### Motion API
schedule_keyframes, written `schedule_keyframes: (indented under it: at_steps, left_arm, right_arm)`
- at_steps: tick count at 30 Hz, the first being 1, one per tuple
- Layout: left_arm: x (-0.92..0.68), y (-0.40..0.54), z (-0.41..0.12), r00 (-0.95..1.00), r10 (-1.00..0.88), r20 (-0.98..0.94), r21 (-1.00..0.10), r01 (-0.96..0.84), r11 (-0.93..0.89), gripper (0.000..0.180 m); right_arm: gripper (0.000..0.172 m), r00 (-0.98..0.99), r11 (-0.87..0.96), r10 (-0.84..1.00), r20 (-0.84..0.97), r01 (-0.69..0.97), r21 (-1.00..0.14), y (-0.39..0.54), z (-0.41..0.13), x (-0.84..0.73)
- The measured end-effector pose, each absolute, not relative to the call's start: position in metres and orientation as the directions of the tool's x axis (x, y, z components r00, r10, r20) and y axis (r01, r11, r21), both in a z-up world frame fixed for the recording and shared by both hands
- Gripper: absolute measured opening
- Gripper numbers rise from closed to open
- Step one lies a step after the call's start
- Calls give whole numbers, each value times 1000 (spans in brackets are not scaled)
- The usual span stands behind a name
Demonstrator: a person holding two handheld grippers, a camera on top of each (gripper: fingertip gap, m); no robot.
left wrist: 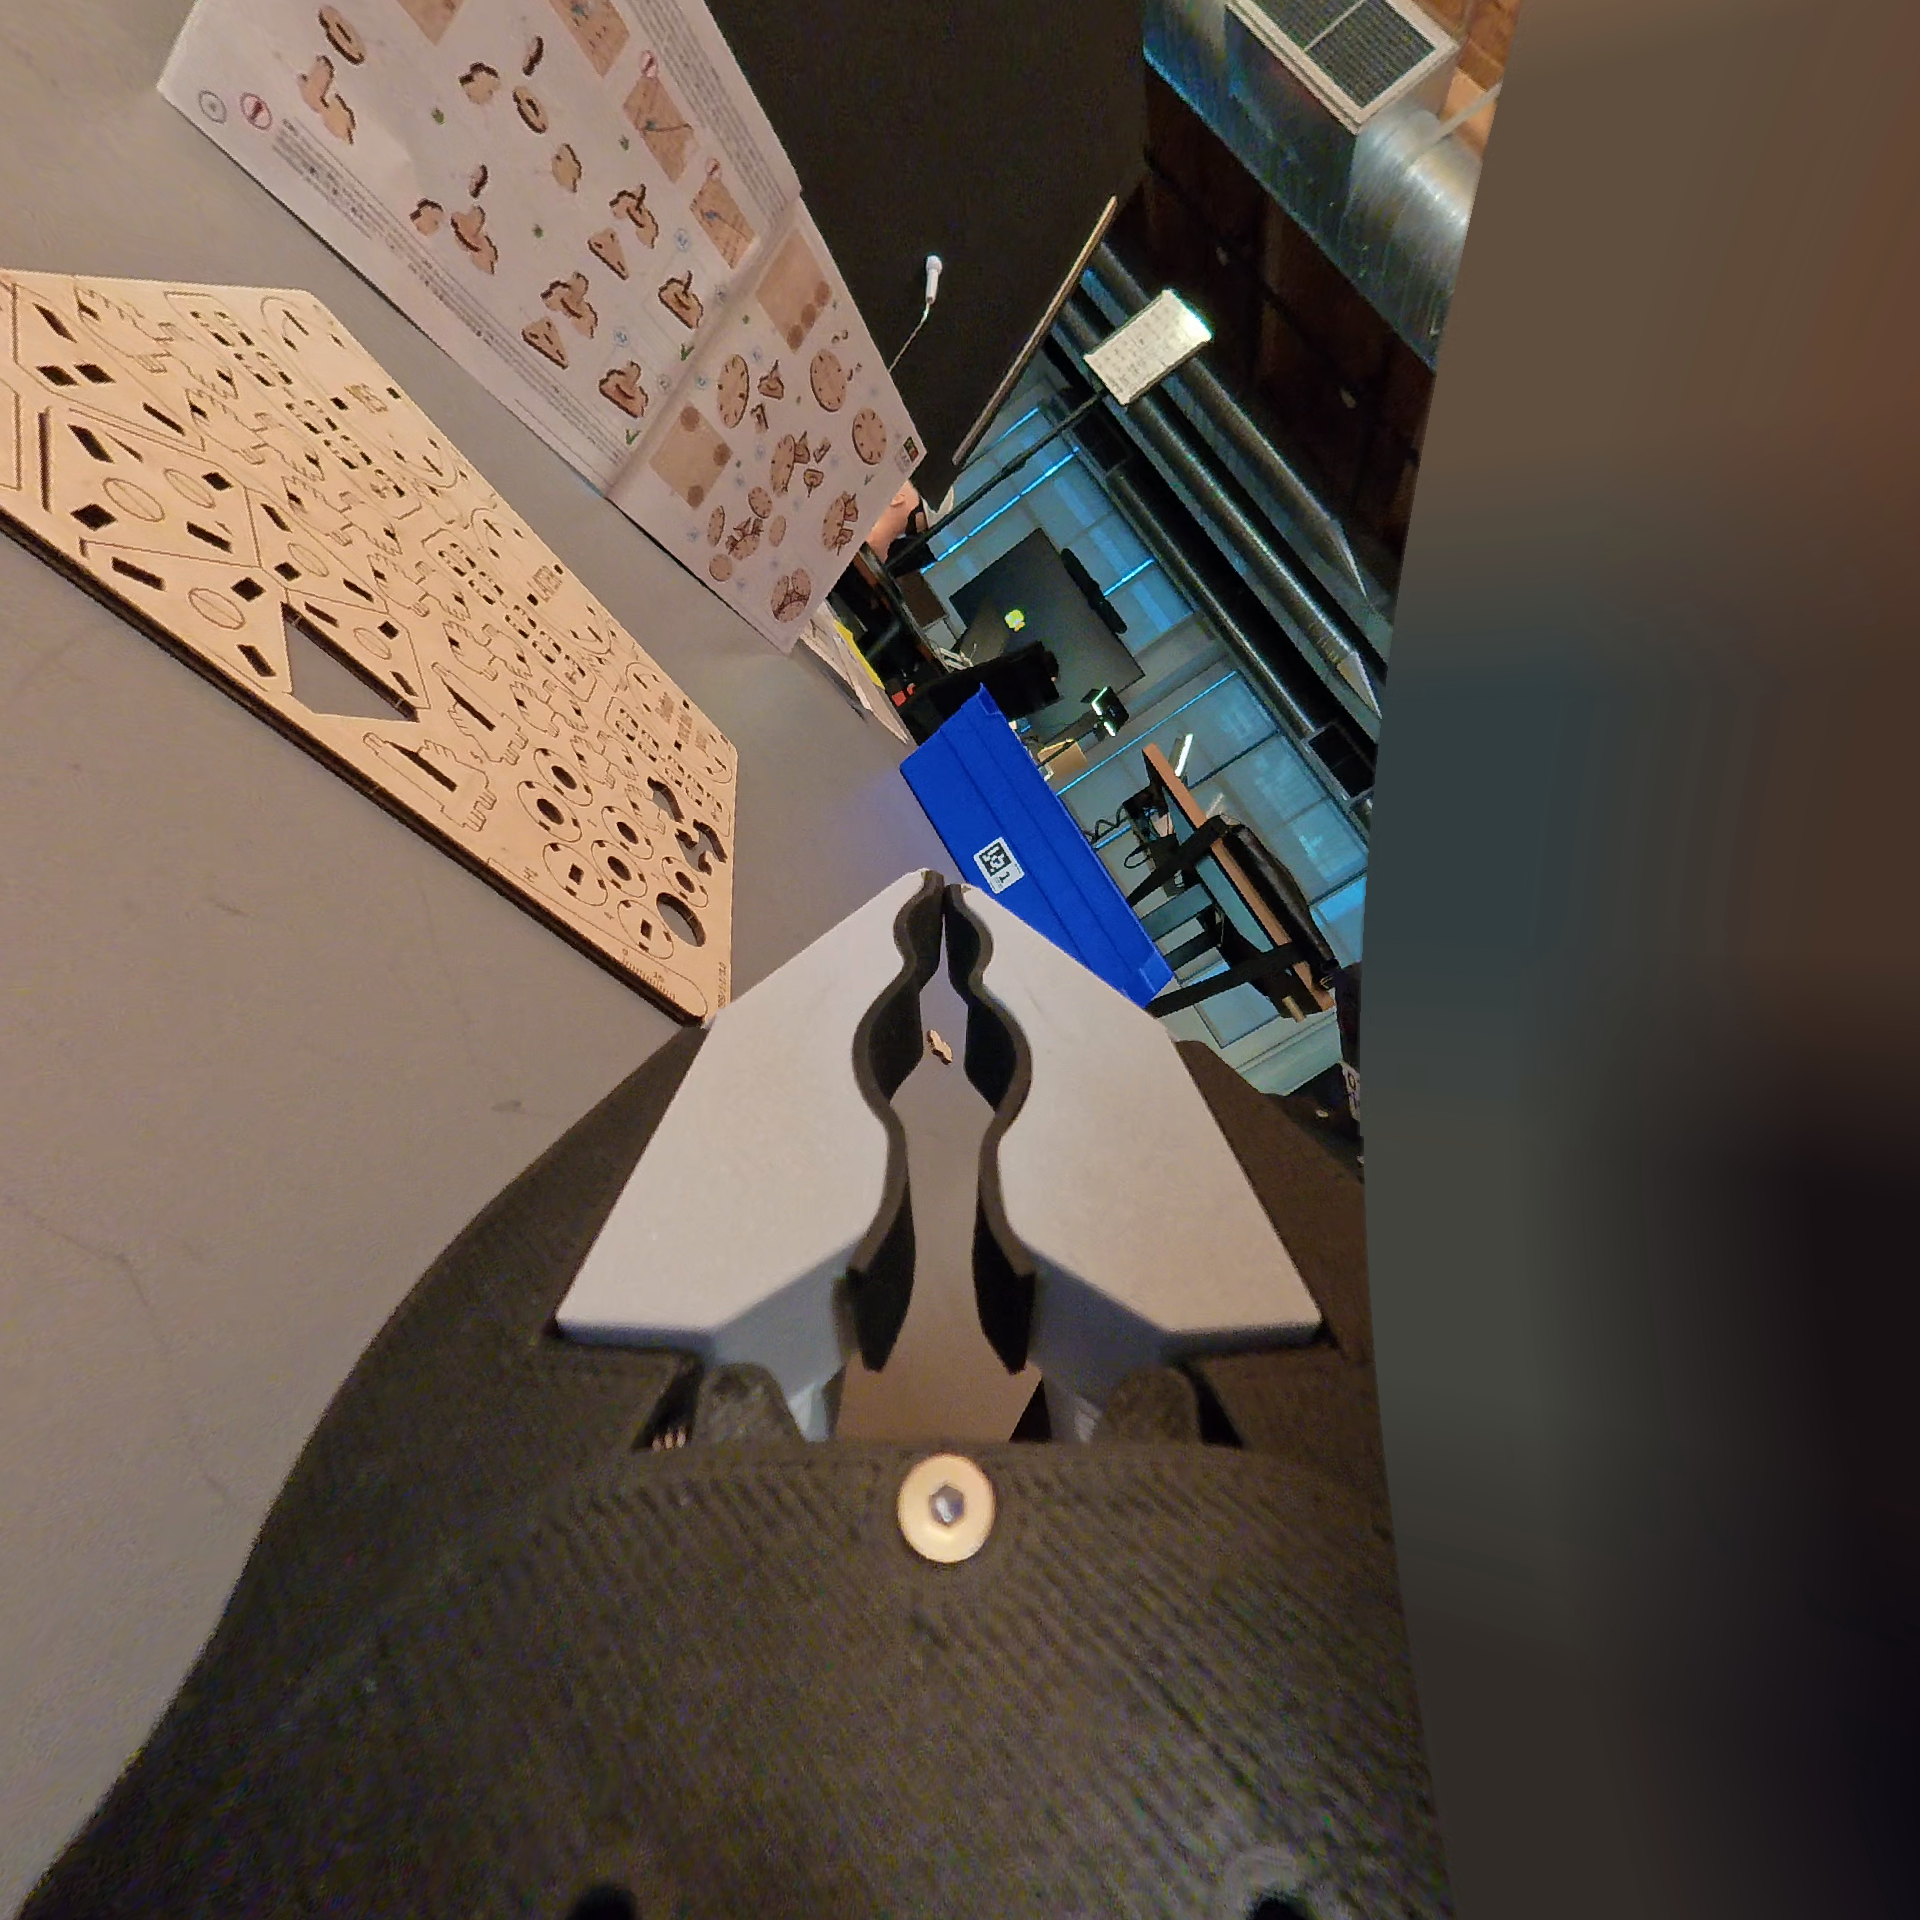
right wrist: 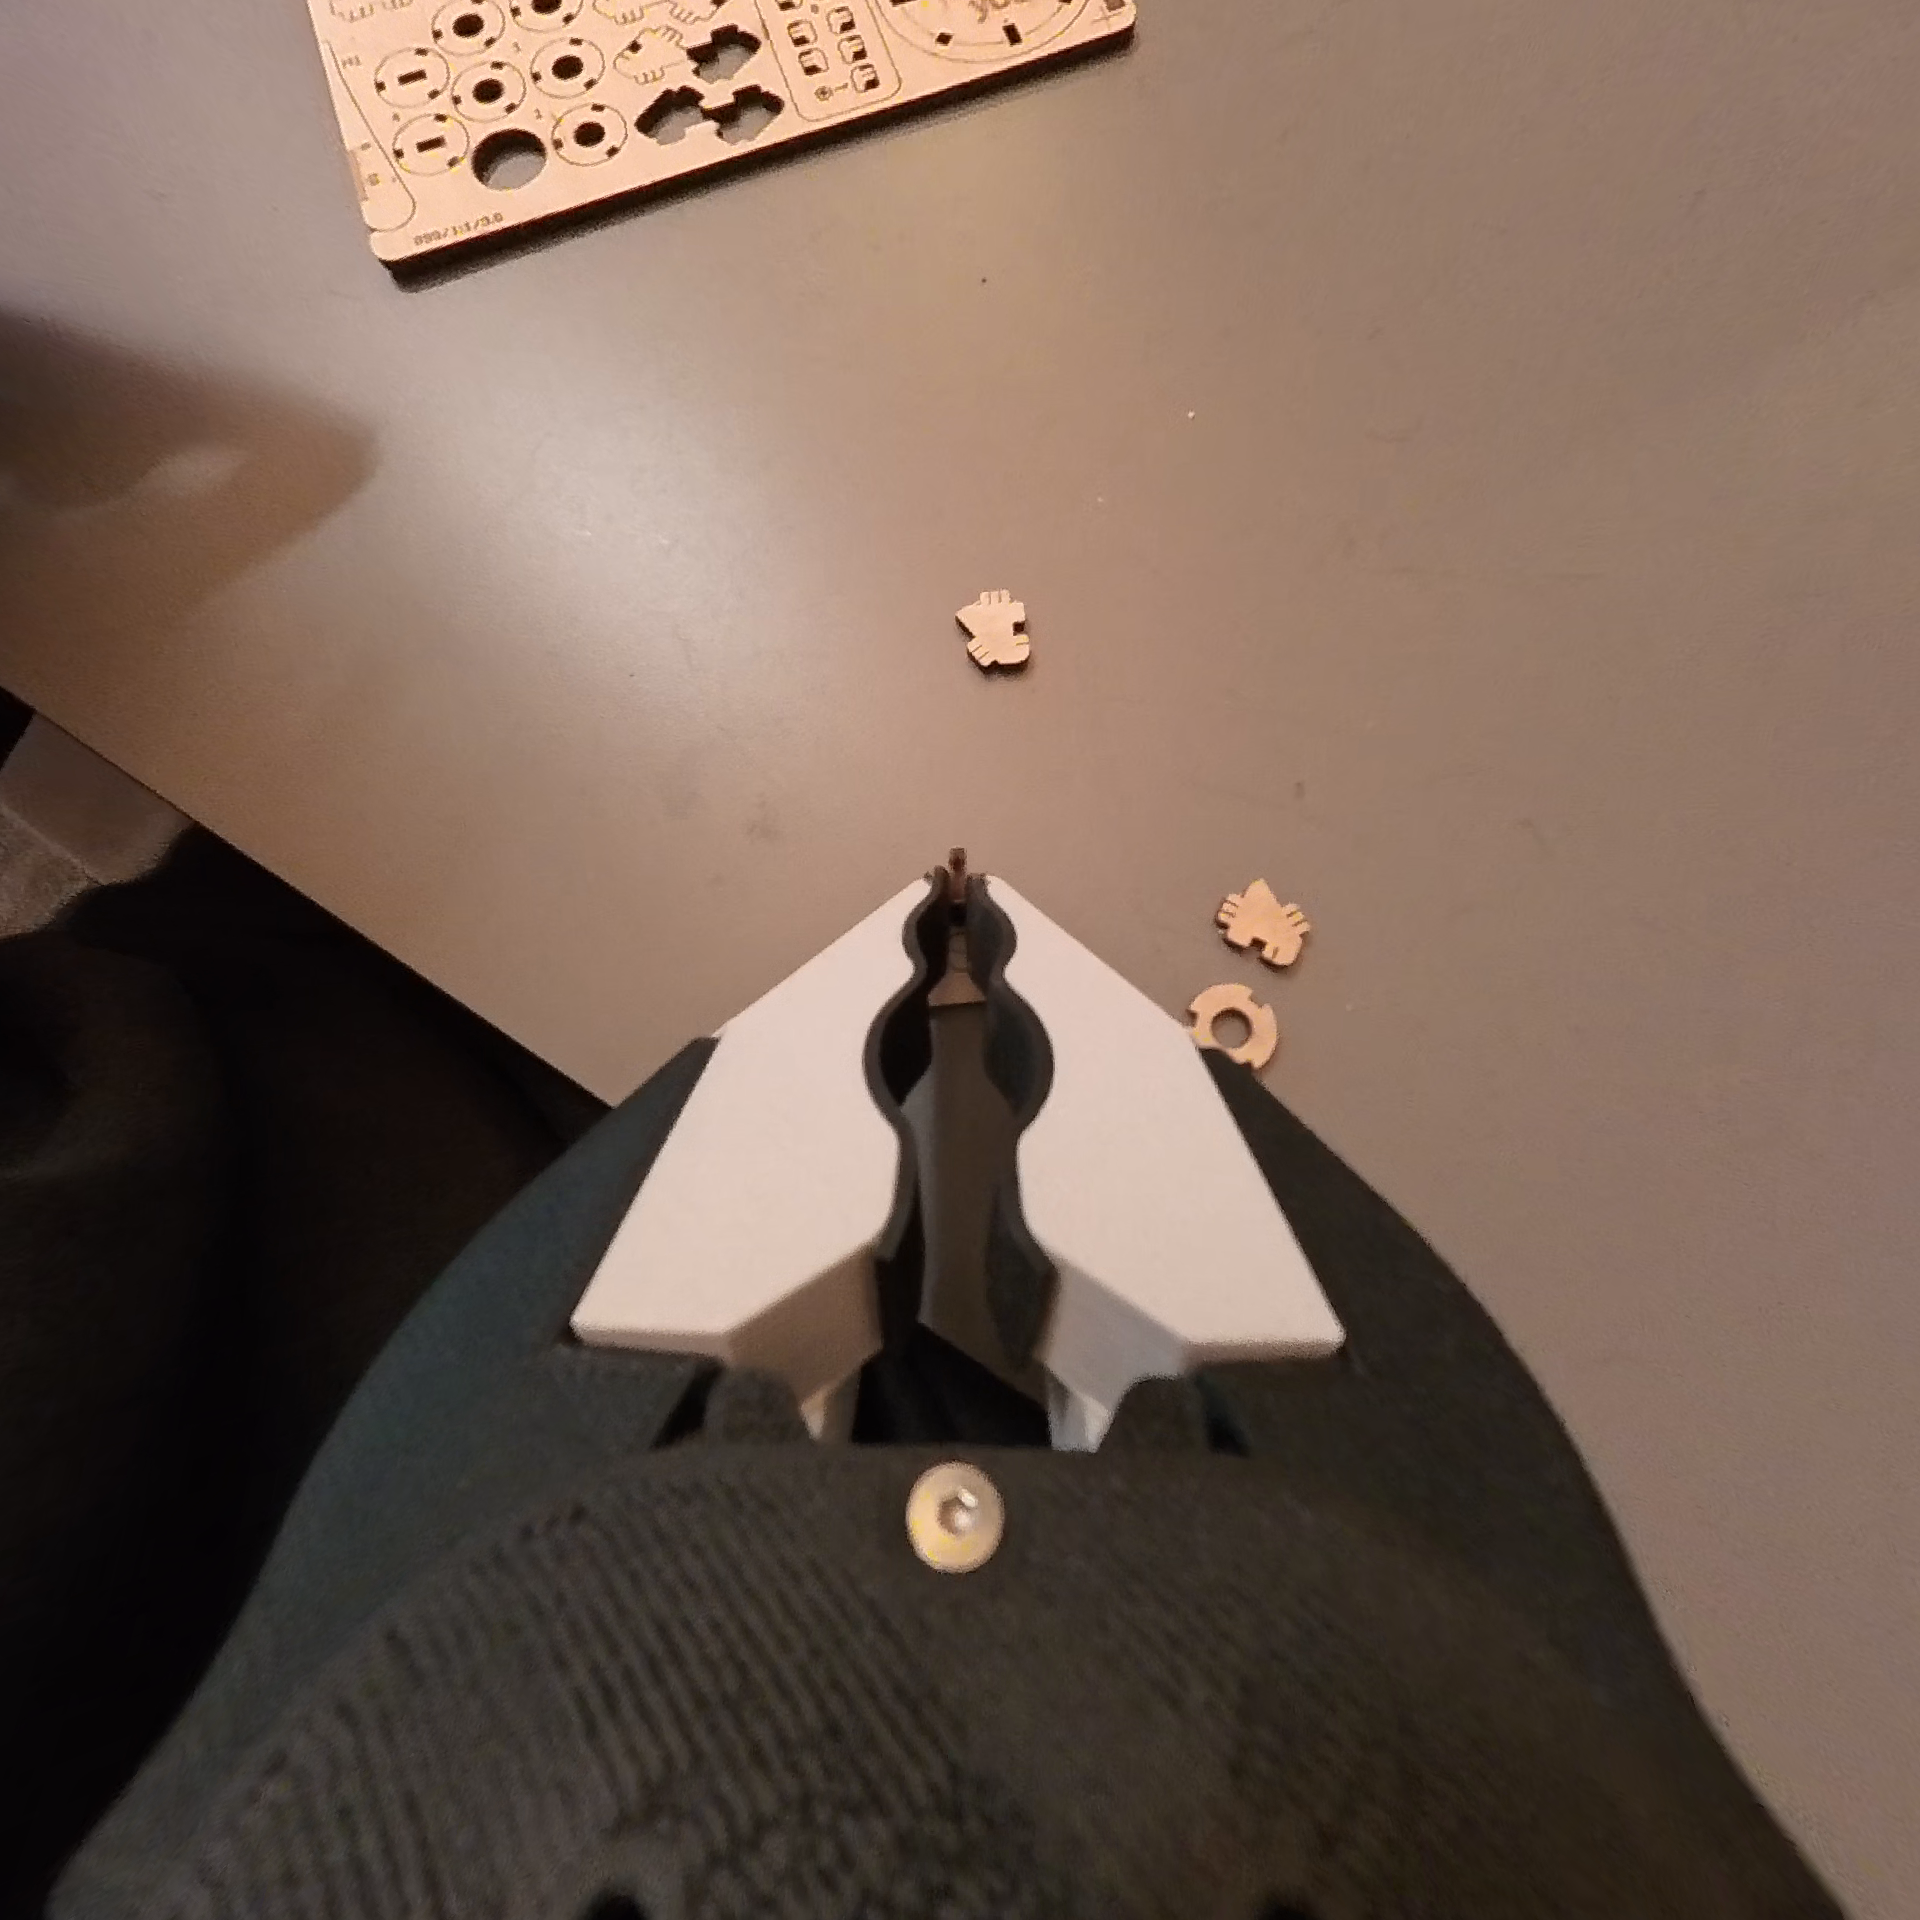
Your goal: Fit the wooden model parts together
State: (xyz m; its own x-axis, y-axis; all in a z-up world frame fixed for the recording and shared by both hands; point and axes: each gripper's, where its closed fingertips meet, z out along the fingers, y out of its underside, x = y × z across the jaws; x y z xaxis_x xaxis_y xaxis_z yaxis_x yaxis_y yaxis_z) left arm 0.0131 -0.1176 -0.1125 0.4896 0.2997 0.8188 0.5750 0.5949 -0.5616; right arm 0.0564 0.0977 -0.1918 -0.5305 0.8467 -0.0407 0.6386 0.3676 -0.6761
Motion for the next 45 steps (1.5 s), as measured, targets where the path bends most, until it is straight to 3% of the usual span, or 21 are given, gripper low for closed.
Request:
schedule_keyframes:
  at_steps: [7, 11, 17, 18, 19, 20, 23, 26, 31, 34, 37, 39, 45]
  left_arm:
    - [13, -118, -113, 487, 299, 820, -560, 577, 595, 0]
    - [13, -117, -113, 486, 299, 821, -559, 579, 593, 0]
    - [13, -118, -113, 485, 292, 824, -554, 583, 595, 0]
    - [13, -118, -113, 484, 292, 825, -553, 584, 595, 0]
    - [13, -118, -113, 484, 291, 825, -553, 585, 593, 0]
    - [13, -117, -114, 484, 292, 825, -553, 586, 591, 0]
    - [13, -117, -114, 484, 292, 825, -554, 588, 589, 0]
    - [13, -117, -114, 484, 289, 826, -552, 589, 590, 0]
    - [14, -116, -113, 486, 277, 829, -546, 597, 587, 0]
    - [15, -116, -113, 486, 264, 833, -538, 604, 587, 0]
    - [15, -115, -113, 488, 259, 834, -538, 608, 584, 0]
    - [15, -115, -113, 488, 256, 834, -536, 612, 582, 0]
    - [15, -114, -114, 482, 259, 837, -535, 619, 575, 0]
  right_arm:
    - [3, -510, 351, 859, -44, 649, -675, 97, -195, 56]
    - [3, -488, 282, 869, -77, 617, -735, 97, -195, 56]
    - [1, -500, 288, 860, -104, 643, -710, 97, -191, 54]
    - [7, -493, 266, 860, -135, 657, -705, 96, -189, 54]
    - [29, -485, 245, 860, -158, 665, -706, 97, -185, 52]
    - [38, -488, 229, 854, -178, 662, -714, 96, -179, 50]
    - [52, -511, 248, 844, -164, 643, -725, 102, -161, 44]
    - [49, -547, 351, 828, -125, 678, -645, 107, -158, 41]
    - [45, -631, 532, 756, -174, 747, -399, 97, -164, 45]
    - [30, -845, 780, 522, -111, 526, -339, 88, -157, 52]
    - [29, -990, 971, 141, 13, 136, -195, 97, -165, 57]
    - [29, -999, 990, -43, -2, -43, -133, 98, -174, 62]
    - [26, -951, 954, -300, -76, -300, -15, 100, -179, 58]
